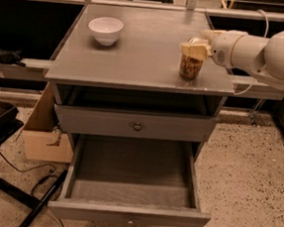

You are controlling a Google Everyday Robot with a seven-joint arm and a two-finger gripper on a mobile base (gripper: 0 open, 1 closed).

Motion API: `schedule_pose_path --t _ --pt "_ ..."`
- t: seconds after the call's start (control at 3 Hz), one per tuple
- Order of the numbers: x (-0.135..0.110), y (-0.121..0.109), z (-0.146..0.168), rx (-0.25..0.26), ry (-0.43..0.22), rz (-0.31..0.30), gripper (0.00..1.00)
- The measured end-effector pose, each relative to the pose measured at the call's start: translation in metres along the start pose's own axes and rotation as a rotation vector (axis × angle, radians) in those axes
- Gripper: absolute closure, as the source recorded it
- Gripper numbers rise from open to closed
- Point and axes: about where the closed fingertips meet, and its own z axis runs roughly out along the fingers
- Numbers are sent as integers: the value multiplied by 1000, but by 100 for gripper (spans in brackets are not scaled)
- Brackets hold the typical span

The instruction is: Pick orange can from middle drawer and place on counter

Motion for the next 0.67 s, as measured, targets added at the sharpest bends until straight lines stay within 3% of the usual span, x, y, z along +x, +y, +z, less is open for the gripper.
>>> schedule_pose_path --t 0.33,0.67 --pt "0 0 0 0 0 0 0" --pt "0 0 0 0 0 0 0"
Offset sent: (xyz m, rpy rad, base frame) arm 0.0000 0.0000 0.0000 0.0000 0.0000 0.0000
